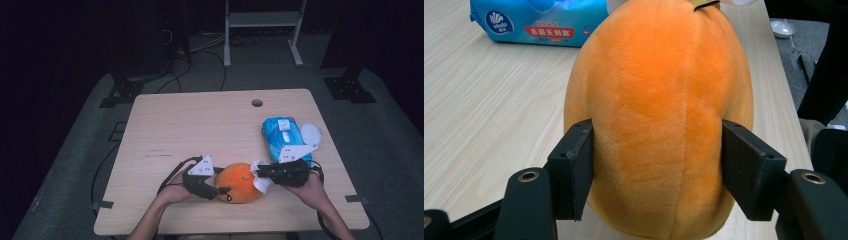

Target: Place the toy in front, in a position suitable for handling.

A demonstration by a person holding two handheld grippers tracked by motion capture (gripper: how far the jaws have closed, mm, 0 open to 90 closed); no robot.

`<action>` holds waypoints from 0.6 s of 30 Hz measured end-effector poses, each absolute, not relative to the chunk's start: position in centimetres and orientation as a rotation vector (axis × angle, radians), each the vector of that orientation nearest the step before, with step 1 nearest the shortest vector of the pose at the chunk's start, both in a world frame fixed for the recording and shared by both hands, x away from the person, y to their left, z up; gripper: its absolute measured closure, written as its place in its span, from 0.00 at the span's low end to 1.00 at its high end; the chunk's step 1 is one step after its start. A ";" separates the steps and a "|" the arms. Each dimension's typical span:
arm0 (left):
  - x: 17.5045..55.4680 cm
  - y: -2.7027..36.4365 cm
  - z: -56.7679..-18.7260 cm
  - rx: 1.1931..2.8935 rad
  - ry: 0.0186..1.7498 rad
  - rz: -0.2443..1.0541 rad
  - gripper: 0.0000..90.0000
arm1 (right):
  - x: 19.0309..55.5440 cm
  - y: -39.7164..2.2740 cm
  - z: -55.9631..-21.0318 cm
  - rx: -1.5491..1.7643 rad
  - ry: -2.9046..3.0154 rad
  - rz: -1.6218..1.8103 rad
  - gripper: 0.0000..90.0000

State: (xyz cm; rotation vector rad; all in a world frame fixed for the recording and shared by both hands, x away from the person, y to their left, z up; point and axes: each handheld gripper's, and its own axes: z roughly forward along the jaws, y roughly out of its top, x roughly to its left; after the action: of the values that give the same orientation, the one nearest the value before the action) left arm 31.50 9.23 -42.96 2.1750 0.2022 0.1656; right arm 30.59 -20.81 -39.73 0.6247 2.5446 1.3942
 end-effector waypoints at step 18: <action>30.5 8.2 -42.3 2.199 0.131 0.235 0.39 | 30.5 -19.7 -39.5 0.635 2.502 1.462 0.90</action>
State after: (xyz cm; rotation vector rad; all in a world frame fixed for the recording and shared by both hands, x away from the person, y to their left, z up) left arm 30.53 8.15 -42.28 2.1992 0.1305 0.2352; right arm 30.47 -19.71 -39.46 0.6353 2.5019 1.4621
